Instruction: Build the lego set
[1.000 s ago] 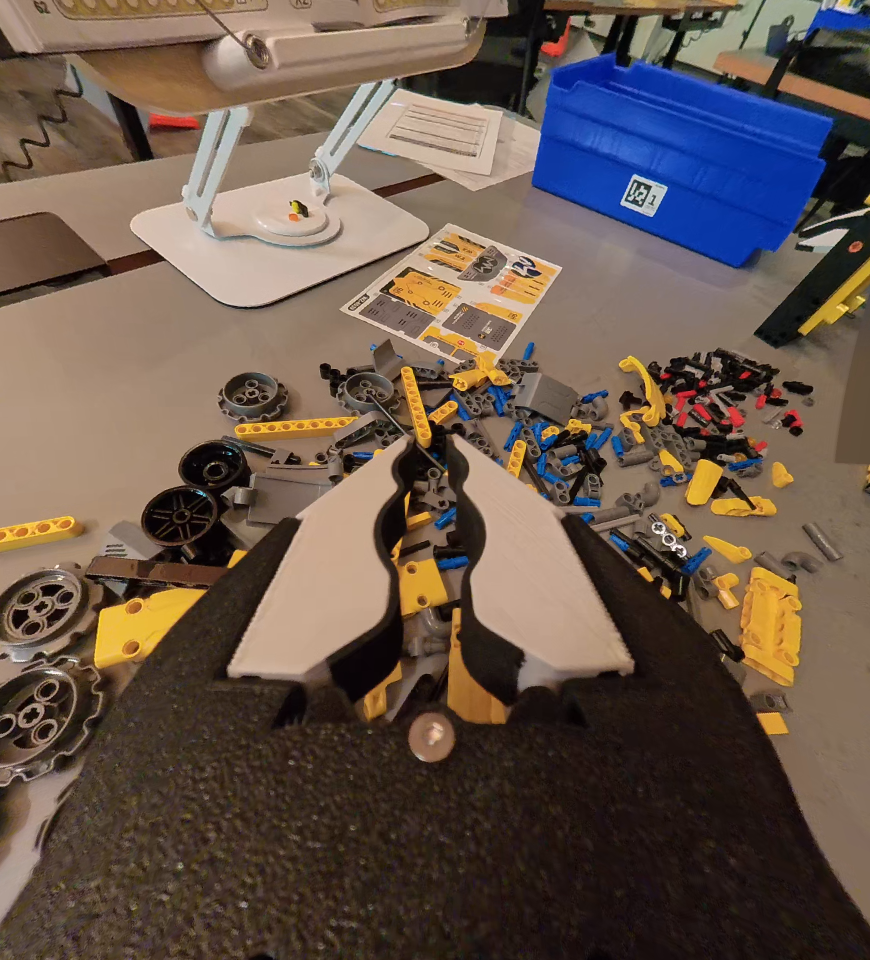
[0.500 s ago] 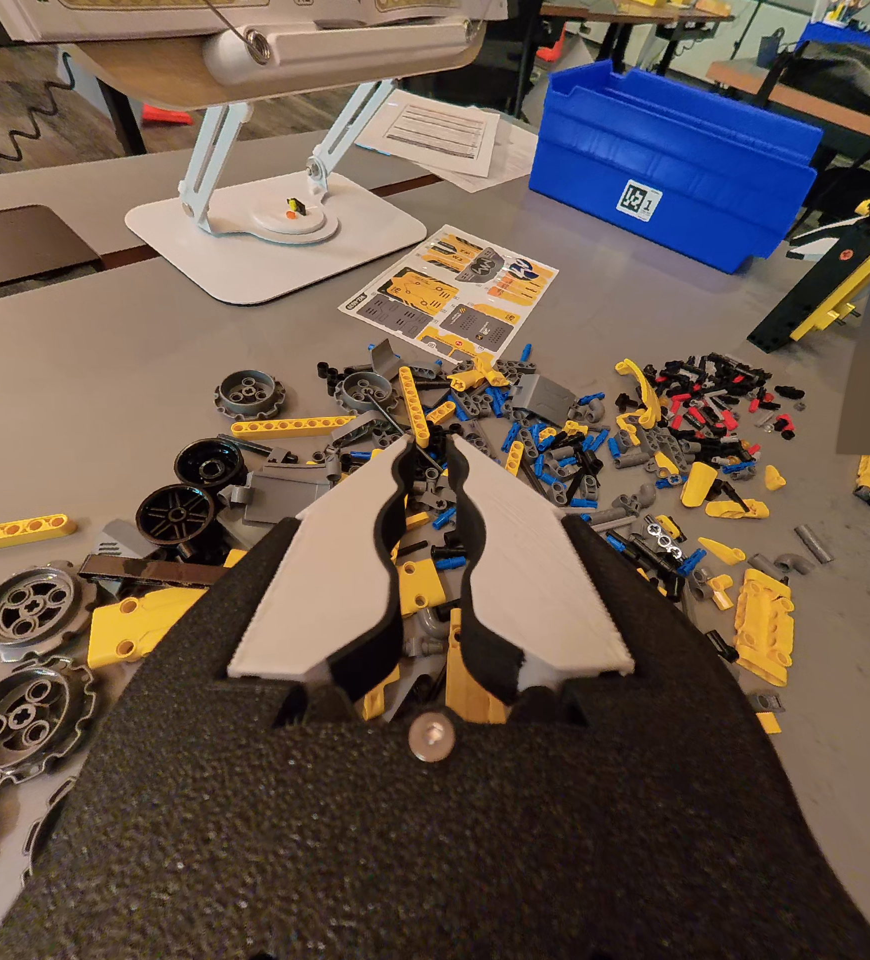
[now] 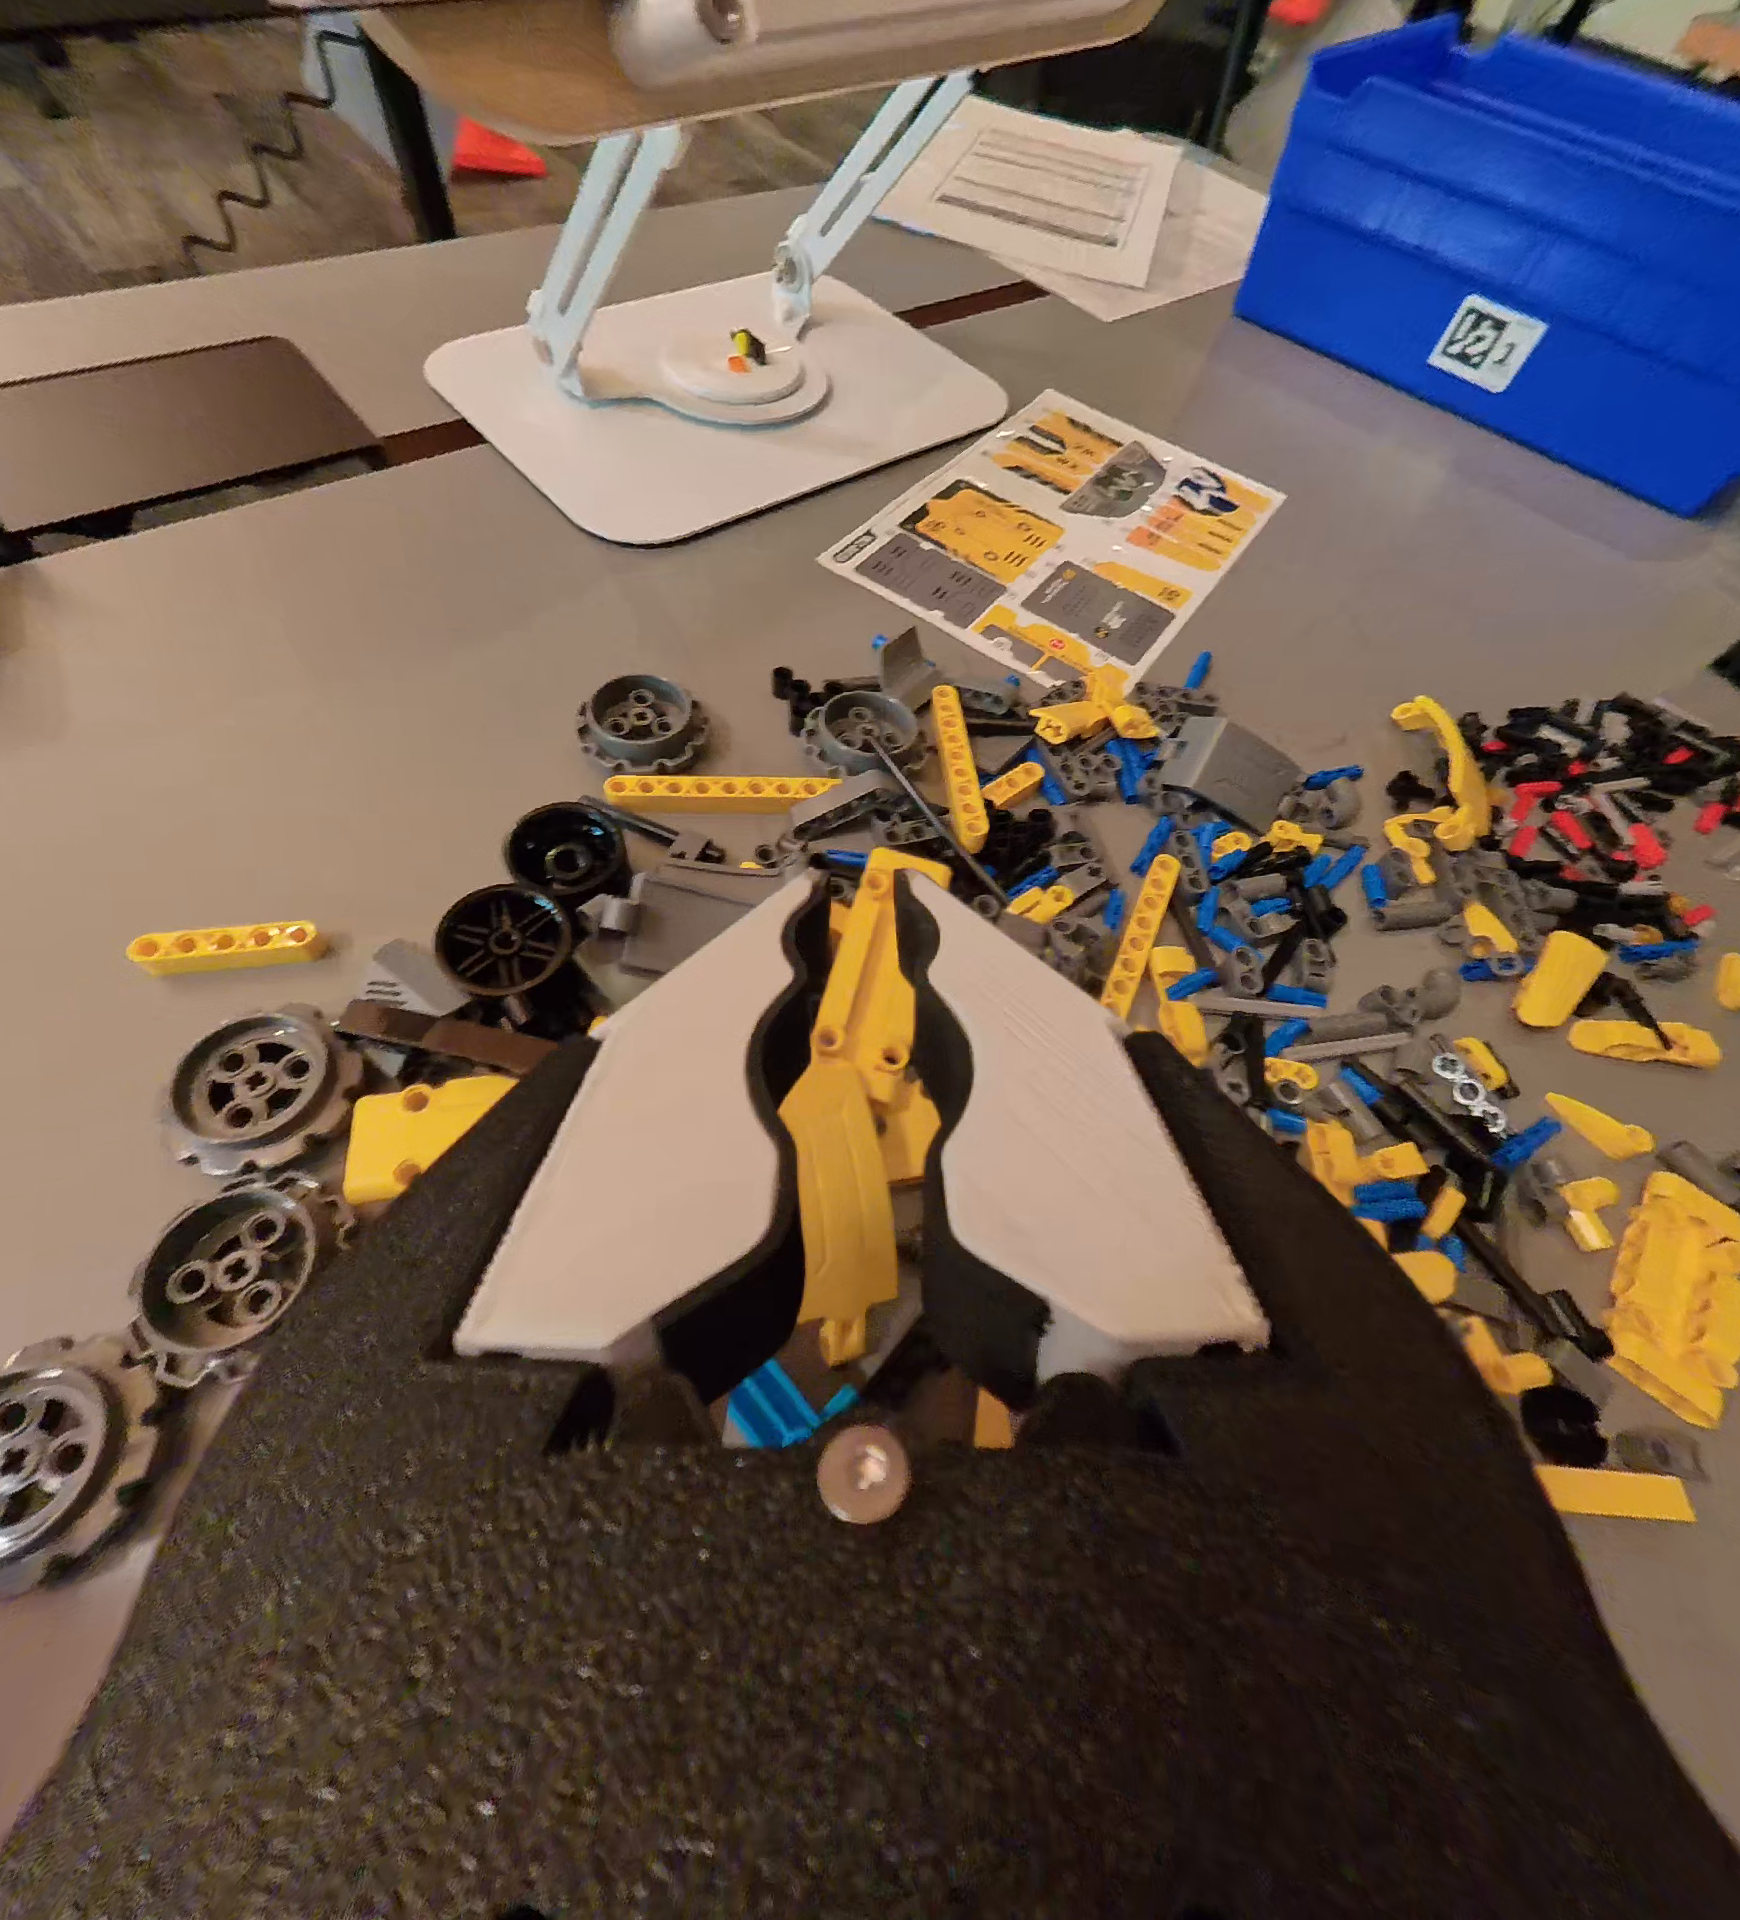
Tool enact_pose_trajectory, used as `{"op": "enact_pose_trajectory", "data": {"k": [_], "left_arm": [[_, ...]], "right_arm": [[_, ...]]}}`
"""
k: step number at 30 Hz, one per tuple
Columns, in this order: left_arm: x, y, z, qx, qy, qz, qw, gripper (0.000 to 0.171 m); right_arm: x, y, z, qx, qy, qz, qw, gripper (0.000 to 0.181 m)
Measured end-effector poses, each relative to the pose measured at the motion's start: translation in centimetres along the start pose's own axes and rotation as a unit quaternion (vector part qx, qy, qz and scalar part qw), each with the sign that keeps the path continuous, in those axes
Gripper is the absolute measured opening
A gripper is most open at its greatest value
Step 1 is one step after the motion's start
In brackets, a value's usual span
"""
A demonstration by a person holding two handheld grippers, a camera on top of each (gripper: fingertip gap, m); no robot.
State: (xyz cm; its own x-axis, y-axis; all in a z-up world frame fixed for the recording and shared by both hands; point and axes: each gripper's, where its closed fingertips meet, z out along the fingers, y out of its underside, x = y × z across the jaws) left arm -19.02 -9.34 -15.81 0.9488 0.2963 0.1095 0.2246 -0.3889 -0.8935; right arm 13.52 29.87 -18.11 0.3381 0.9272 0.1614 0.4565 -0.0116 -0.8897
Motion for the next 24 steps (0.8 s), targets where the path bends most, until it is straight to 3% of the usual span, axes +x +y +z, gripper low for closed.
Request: {"op": "enact_pose_trajectory", "data": {"k": [8, 17, 24], "left_arm": [[-1.3, 1.5, 0.3, -0.043, -0.036, 0.000, 0.998, 0.015], [-4.5, 0.7, -1.1, -0.012, -0.105, -0.041, 0.994, 0.020], [-3.7, 0.7, -0.5, -0.015, -0.092, -0.030, 0.995, 0.022]], "right_arm": [[0.0, 0.0, 0.0, -0.001, 0.001, 0.000, 1.000, 0.019], [0.1, 0.1, 0.1, -0.004, 0.003, 0.001, 1.000, 0.019], [0.2, 0.0, 0.0, -0.001, 0.006, 0.003, 1.000, 0.019]]}}
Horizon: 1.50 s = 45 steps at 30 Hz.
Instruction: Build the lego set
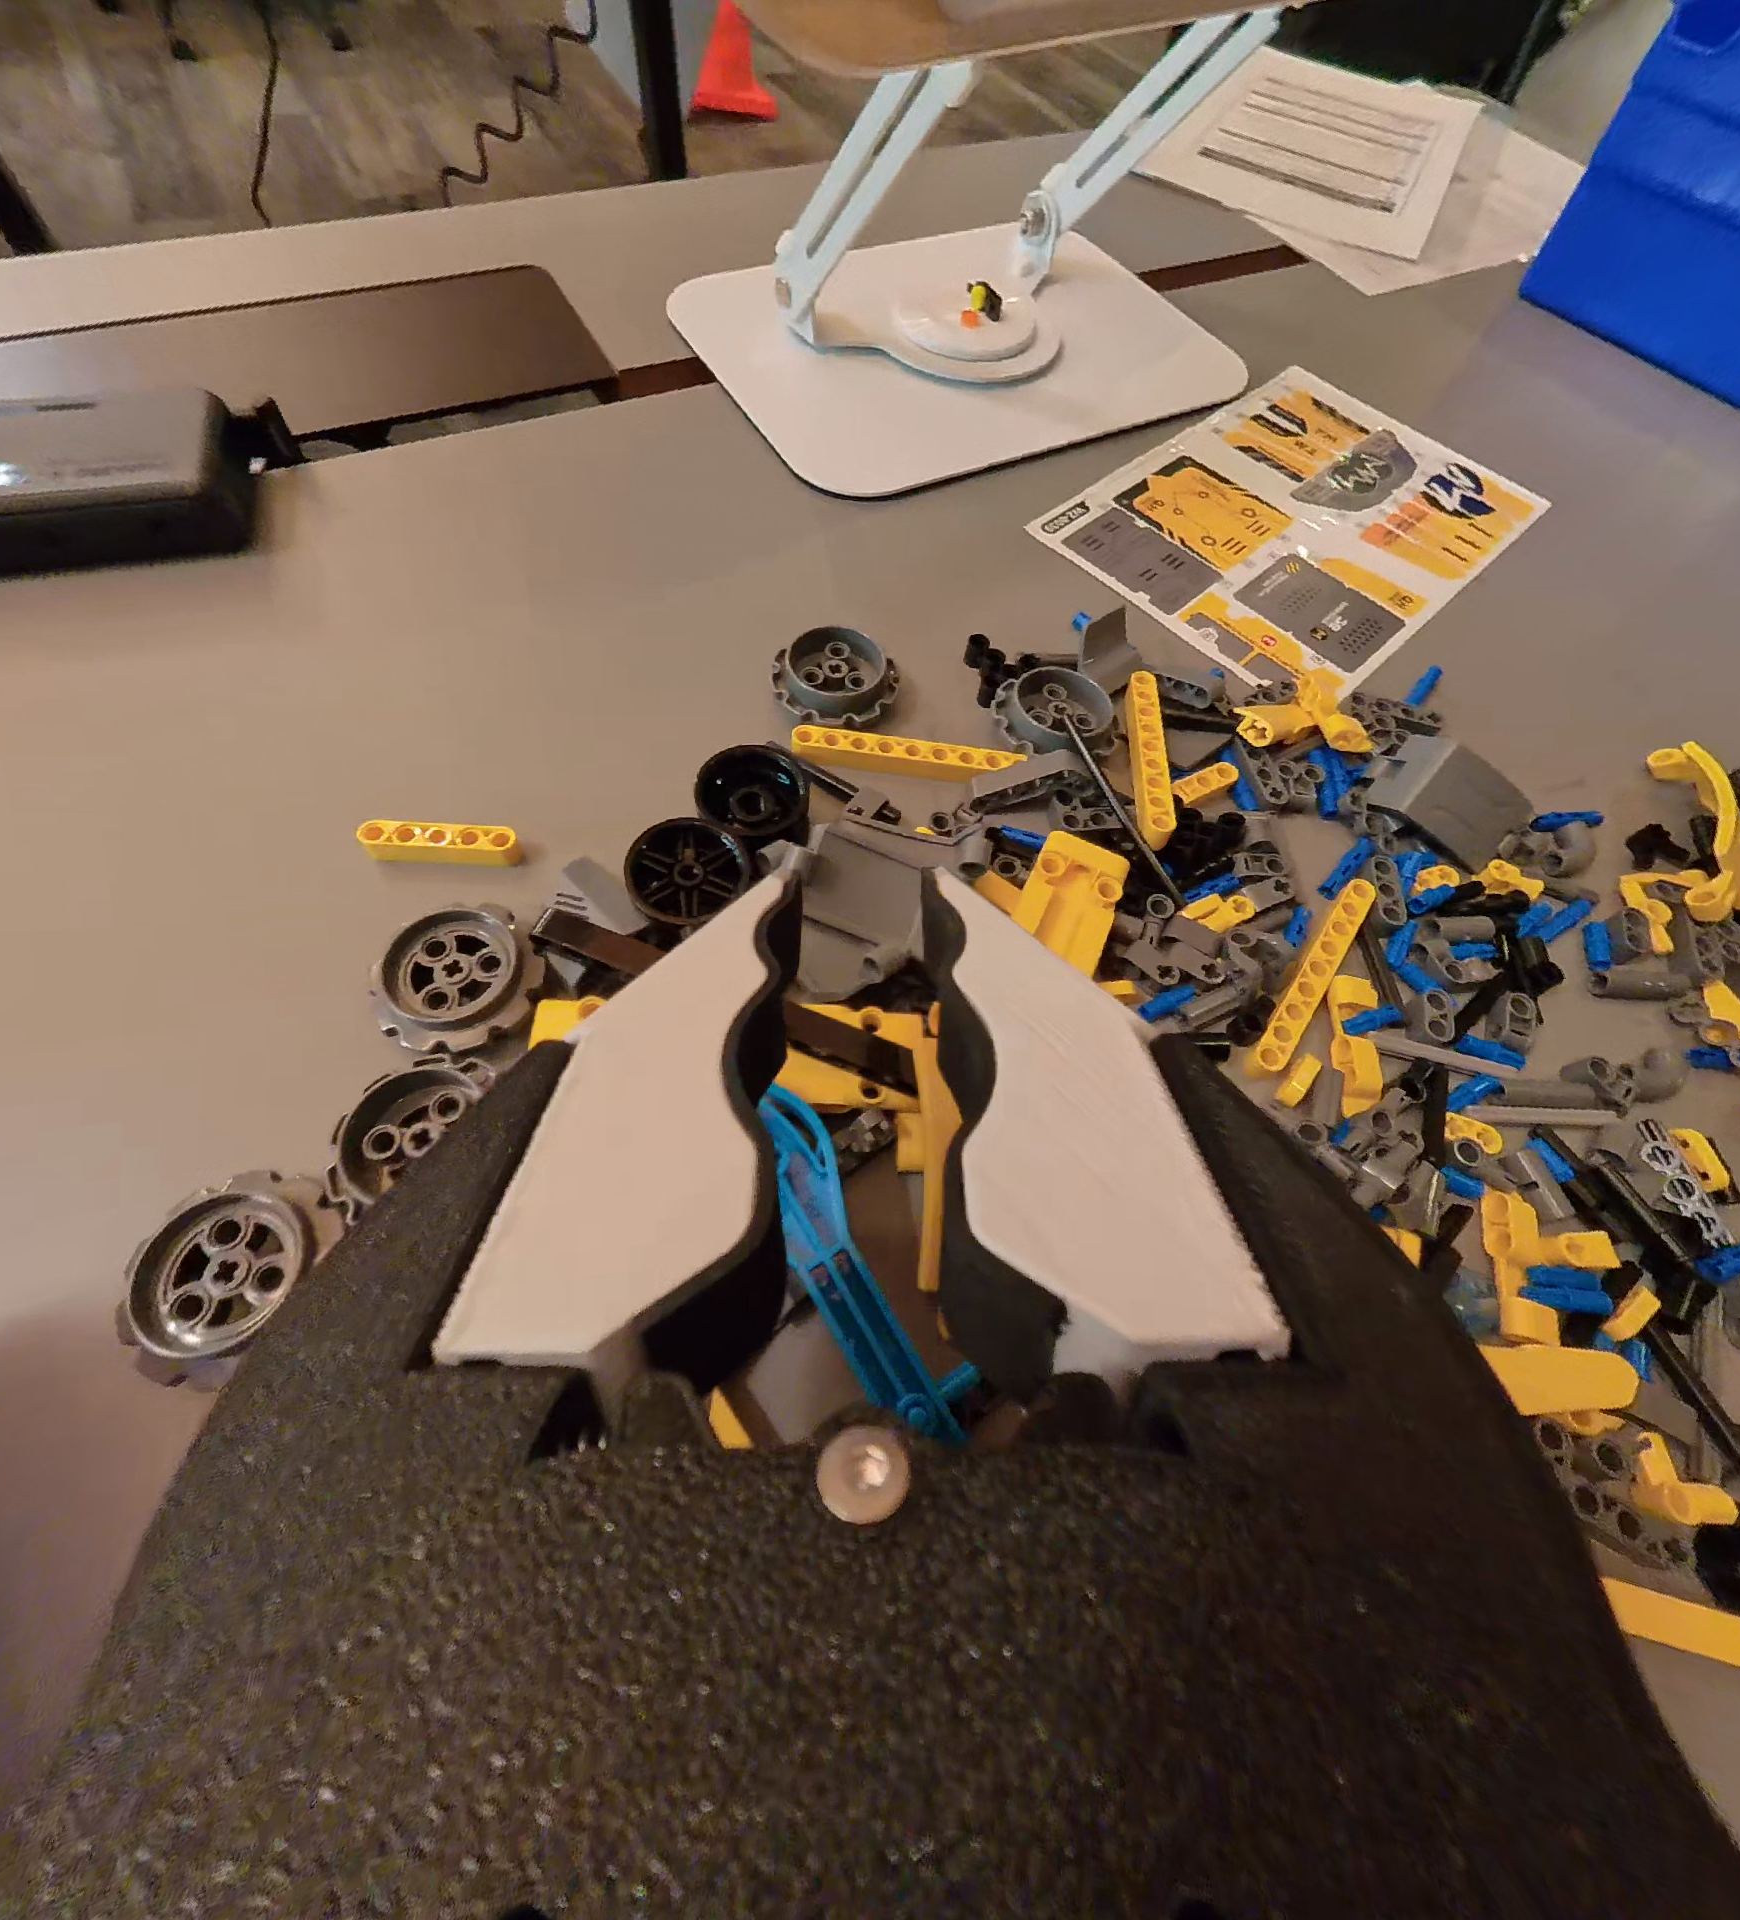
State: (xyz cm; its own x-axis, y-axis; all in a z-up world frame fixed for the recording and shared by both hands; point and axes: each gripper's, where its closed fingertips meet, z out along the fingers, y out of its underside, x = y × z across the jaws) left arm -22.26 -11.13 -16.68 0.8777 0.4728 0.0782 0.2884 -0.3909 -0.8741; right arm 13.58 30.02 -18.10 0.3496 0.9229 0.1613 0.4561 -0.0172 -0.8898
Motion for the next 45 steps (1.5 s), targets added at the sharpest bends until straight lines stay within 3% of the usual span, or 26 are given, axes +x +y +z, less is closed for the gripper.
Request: {"op": "enact_pose_trajectory", "data": {"k": [10, 21, 28, 36, 45], "left_arm": [[1.8, 0.0, 0.3, 0.002, 0.036, 0.020, 0.999, 0.023], [1.6, 0.1, 0.4, -0.002, 0.023, 0.032, 0.999, 0.022], [5.8, 0.4, 0.3, -0.005, 0.131, 0.070, 0.989, 0.022], [7.4, 2.5, 1.4, -0.061, 0.107, 0.160, 0.979, 0.022], [6.8, 1.6, 1.1, -0.036, 0.089, 0.161, 0.982, 0.022]], "right_arm": [[-0.1, -0.2, -0.1, 0.006, 0.000, -0.005, 1.000, 0.019], [0.0, -0.8, -0.7, 0.033, 0.004, -0.005, 0.999, 0.019], [-0.1, -1.0, -0.9, 0.040, 0.005, -0.011, 0.999, 0.019], [-0.3, -0.9, -0.8, 0.034, 0.011, -0.027, 0.999, 0.019], [0.3, -0.6, -0.7, 0.021, 0.040, -0.035, 0.998, 0.019]]}}
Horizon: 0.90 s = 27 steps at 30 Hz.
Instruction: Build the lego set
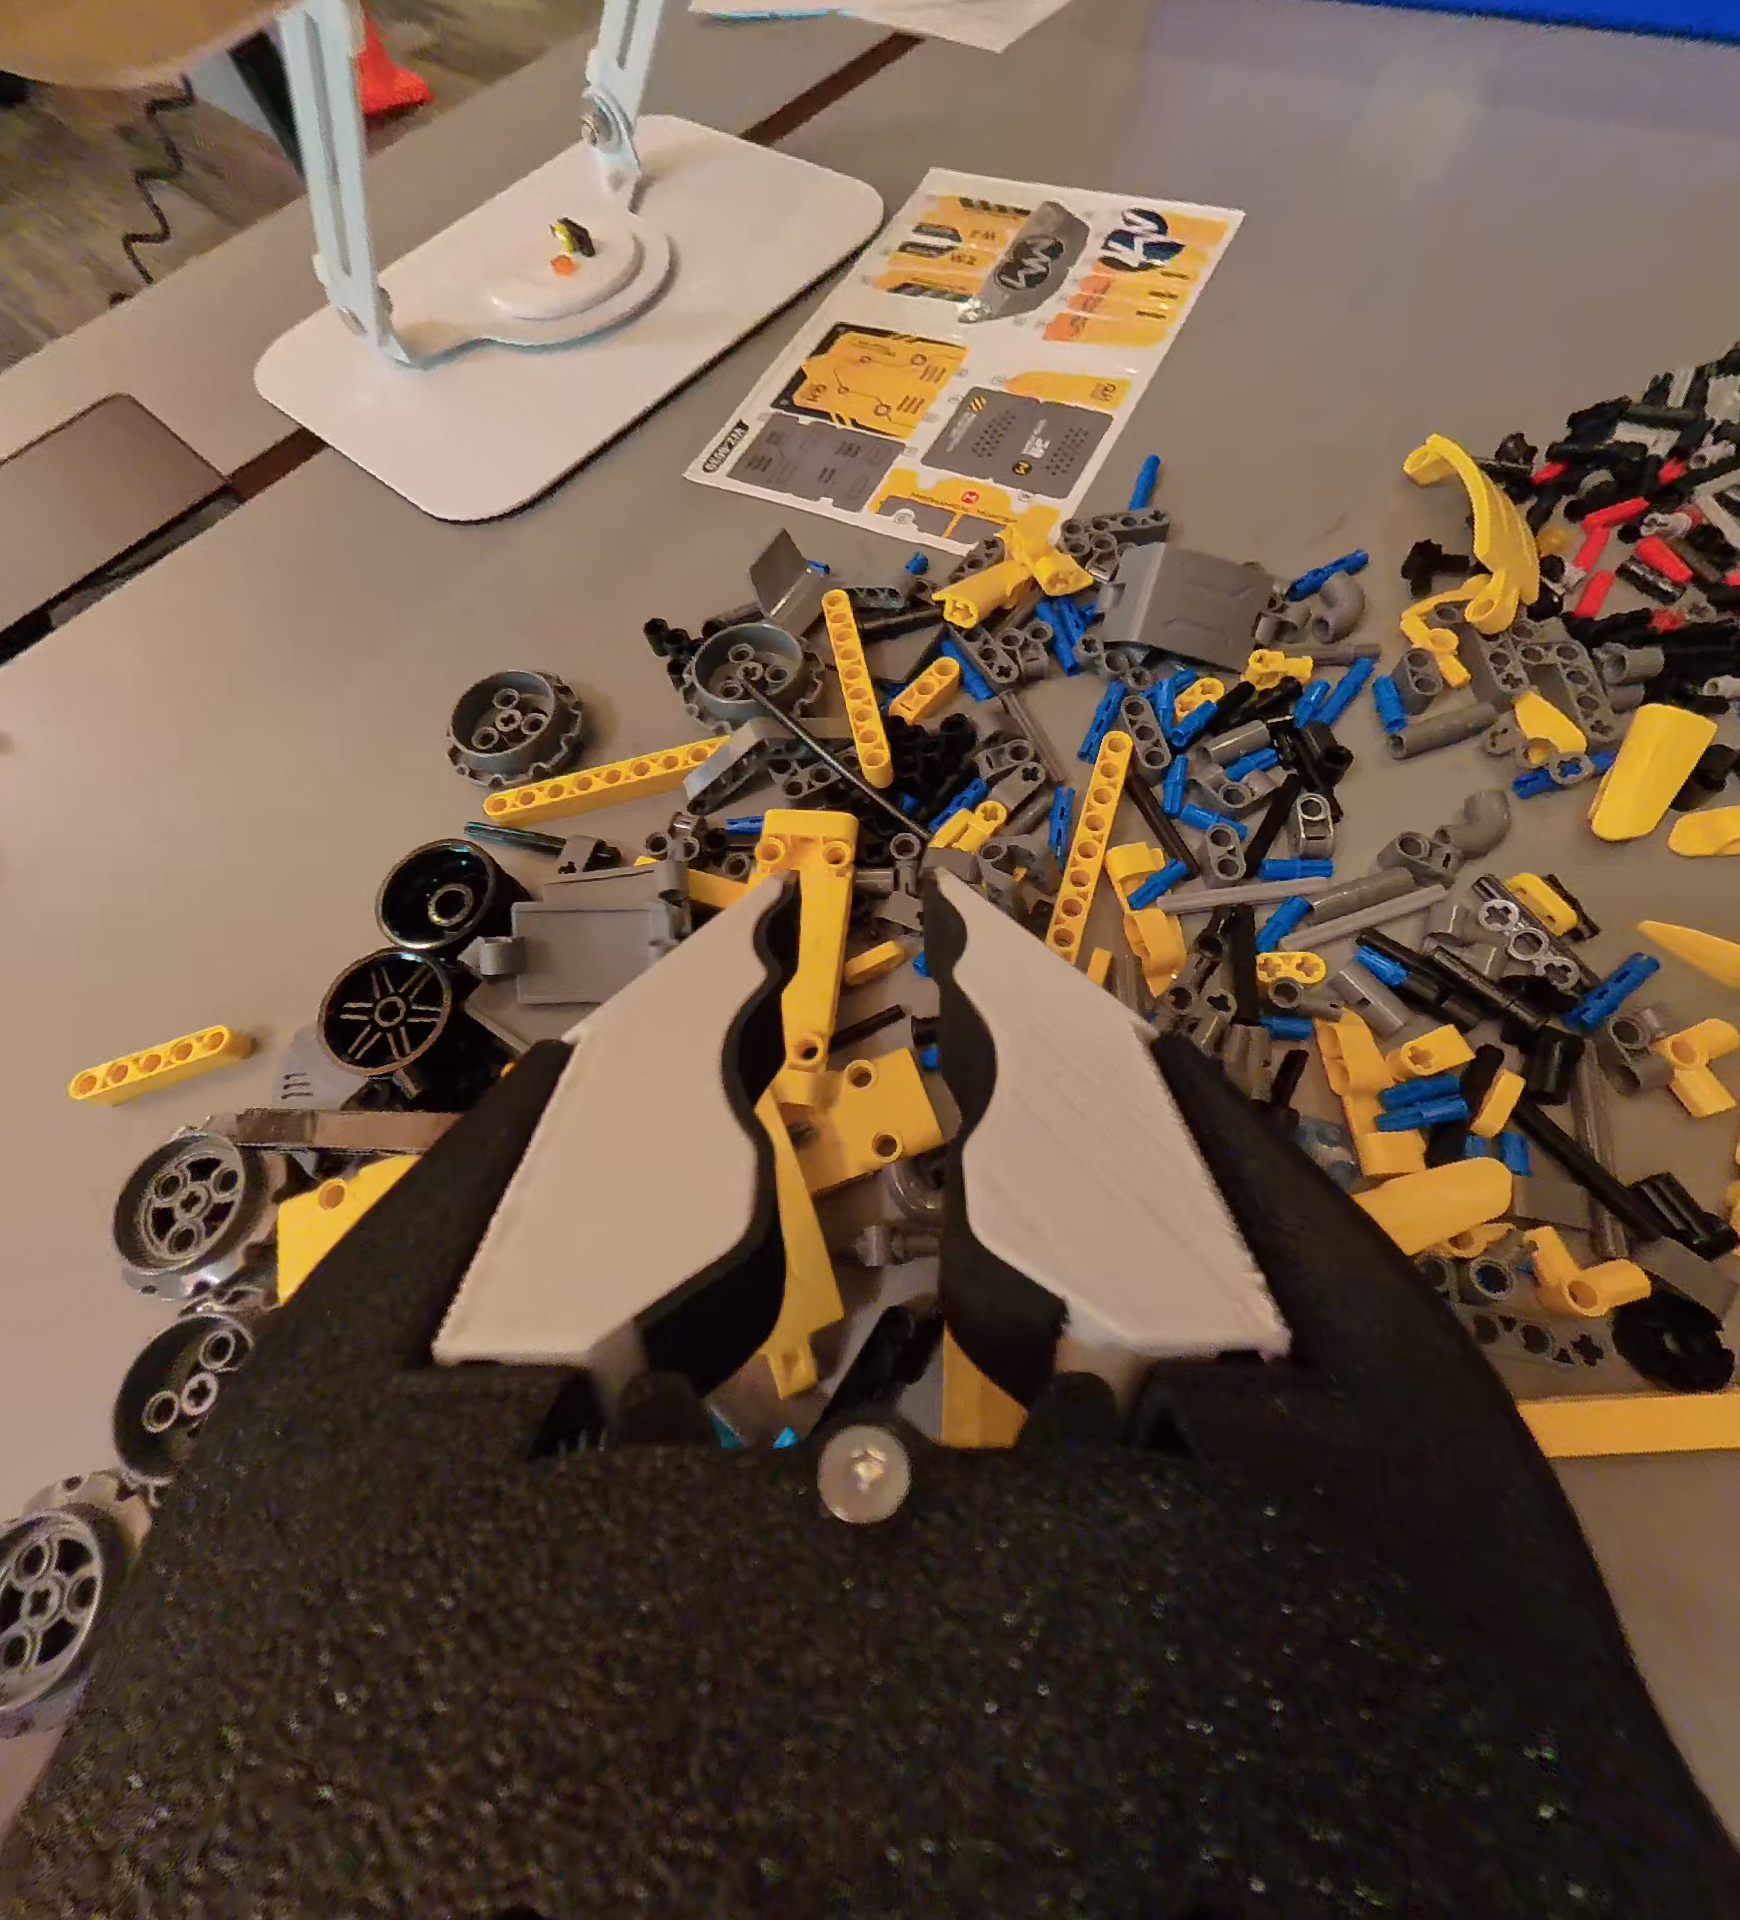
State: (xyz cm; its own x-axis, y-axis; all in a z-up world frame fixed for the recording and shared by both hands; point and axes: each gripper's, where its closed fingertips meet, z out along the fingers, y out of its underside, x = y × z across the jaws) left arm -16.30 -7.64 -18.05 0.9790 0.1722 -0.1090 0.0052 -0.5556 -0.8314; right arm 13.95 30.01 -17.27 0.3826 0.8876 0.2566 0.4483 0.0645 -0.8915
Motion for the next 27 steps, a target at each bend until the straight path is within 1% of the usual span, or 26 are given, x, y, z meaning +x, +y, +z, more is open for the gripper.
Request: {"op": "enact_pose_trajectory", "data": {"k": [5, 8, 13, 18, 25, 27], "left_arm": [[-0.7, -0.1, -0.2, 0.005, -0.015, -0.003, 1.000, 0.023], [-1.3, 0.2, -0.1, 0.000, -0.028, 0.000, 1.000, 0.022], [-2.2, 0.6, -0.1, -0.004, -0.041, -0.009, 0.999, 0.022], [-2.7, 0.9, 0.0, -0.007, -0.048, -0.014, 0.999, 0.022], [-2.6, 1.2, 0.3, -0.014, -0.048, -0.012, 0.999, 0.022], [-2.1, 1.2, 0.3, -0.015, -0.034, -0.013, 0.999, 0.022]], "right_arm": [[0.6, -0.3, -0.3, 0.017, -0.017, 0.050, 0.998, 0.019], [0.8, -0.3, -0.3, 0.017, -0.023, 0.062, 0.998, 0.019], [0.4, 0.1, 0.0, 0.001, -0.030, 0.053, 0.998, 0.019], [0.3, 0.0, -0.1, 0.007, -0.033, 0.052, 0.998, 0.015], [0.2, 0.0, 0.0, 0.003, -0.031, 0.048, 0.998, 0.015], [0.1, 0.1, 0.0, 0.002, -0.031, 0.045, 0.998, 0.015]]}}
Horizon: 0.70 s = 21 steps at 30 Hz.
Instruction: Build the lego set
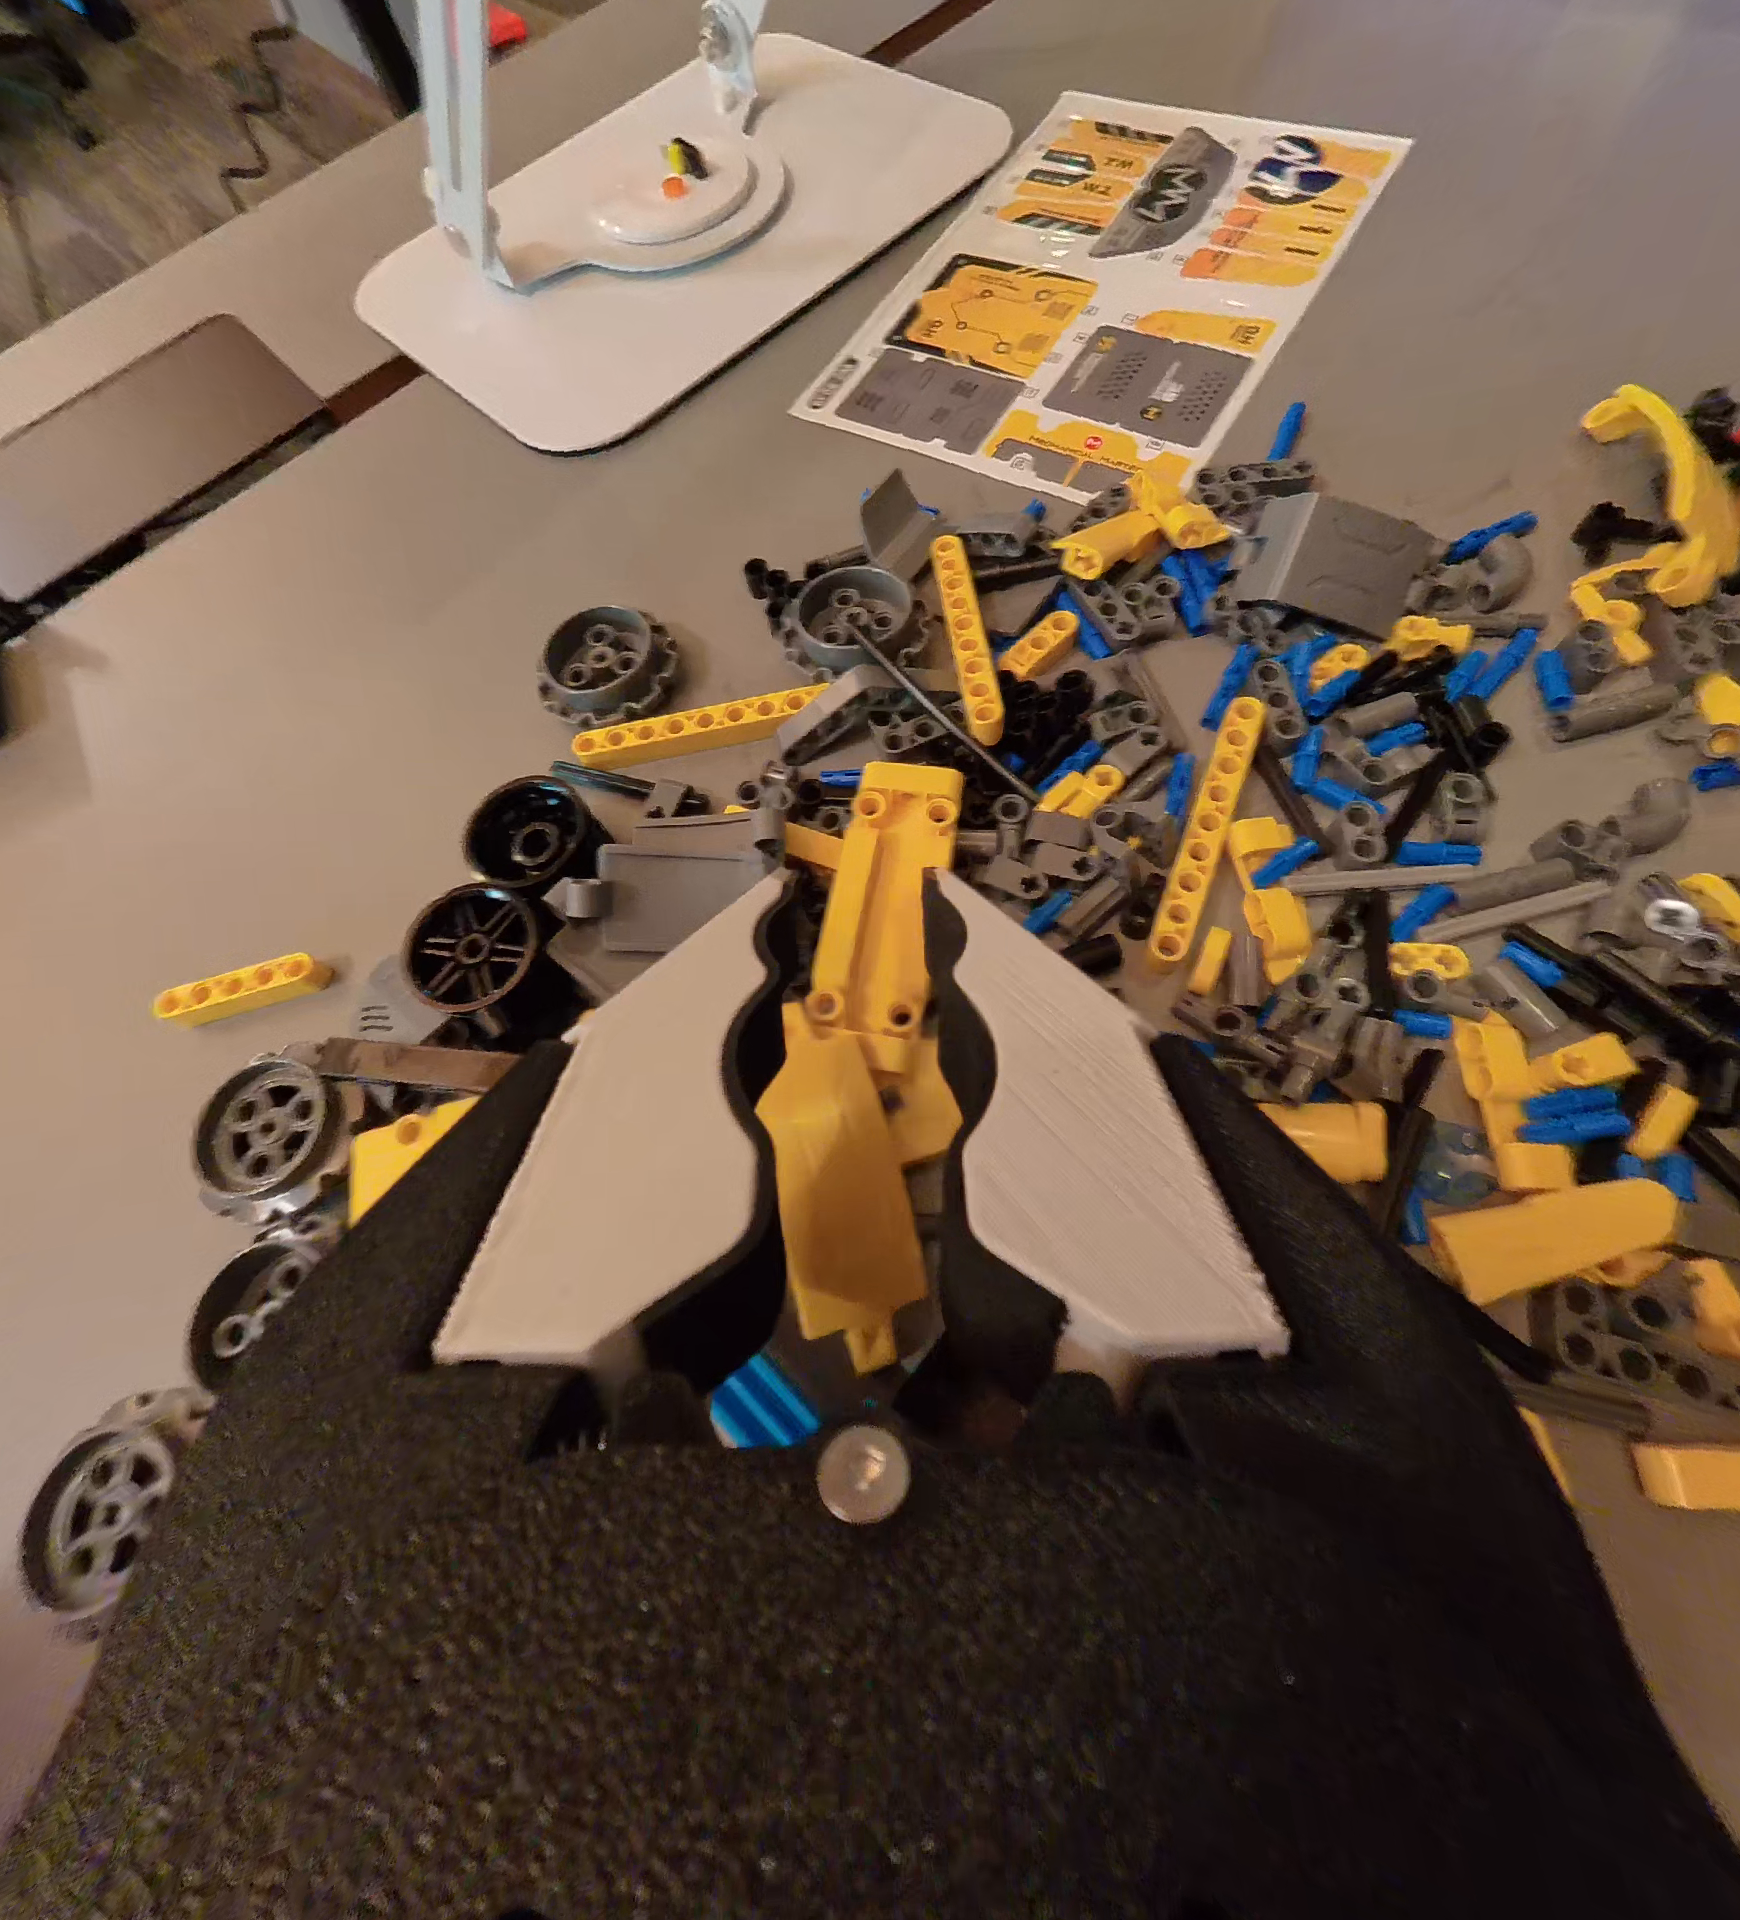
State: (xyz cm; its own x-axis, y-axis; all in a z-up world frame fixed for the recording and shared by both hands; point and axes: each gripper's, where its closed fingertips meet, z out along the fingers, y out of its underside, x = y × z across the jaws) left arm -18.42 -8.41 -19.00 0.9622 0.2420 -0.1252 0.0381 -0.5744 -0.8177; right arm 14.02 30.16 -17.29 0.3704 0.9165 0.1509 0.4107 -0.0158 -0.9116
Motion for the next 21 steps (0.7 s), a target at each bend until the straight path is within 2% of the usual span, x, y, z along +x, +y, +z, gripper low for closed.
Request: {"op": "enact_pose_trajectory", "data": {"k": [4, 8, 12, 14, 15, 18, 21], "left_arm": [[3.3, 0.5, 0.2, -0.024, 0.096, -0.010, 0.995, 0.022], [4.2, 1.5, 1.0, -0.055, 0.101, 0.015, 0.993, 0.021], [5.7, 1.5, 1.2, -0.058, 0.118, 0.054, 0.990, 0.020], [6.8, 1.5, 1.1, -0.060, 0.139, 0.068, 0.986, 0.002], [7.1, 1.6, 1.1, -0.062, 0.145, 0.068, 0.985, 0.000], [7.0, 1.6, 1.1, -0.064, 0.142, 0.069, 0.985, 0.000], [5.1, 1.4, 1.5, -0.060, 0.083, 0.070, 0.992, 0.000]], "right_arm": [[-0.1, 0.1, 0.1, -0.005, -0.002, -0.004, 1.000, 0.015], [-0.3, 0.3, 0.3, -0.011, 0.000, -0.011, 1.000, 0.015], [-0.4, 0.4, 0.3, -0.015, -0.002, -0.013, 1.000, 0.015], [-0.4, 0.4, 0.4, -0.018, -0.002, -0.017, 1.000, 0.015], [-0.5, 0.5, 0.4, -0.020, -0.002, -0.019, 1.000, 0.015], [-0.6, 0.6, 0.5, -0.023, -0.001, -0.023, 0.999, 0.015], [-0.6, 0.5, 0.5, -0.022, -0.001, -0.022, 0.999, 0.015]]}}
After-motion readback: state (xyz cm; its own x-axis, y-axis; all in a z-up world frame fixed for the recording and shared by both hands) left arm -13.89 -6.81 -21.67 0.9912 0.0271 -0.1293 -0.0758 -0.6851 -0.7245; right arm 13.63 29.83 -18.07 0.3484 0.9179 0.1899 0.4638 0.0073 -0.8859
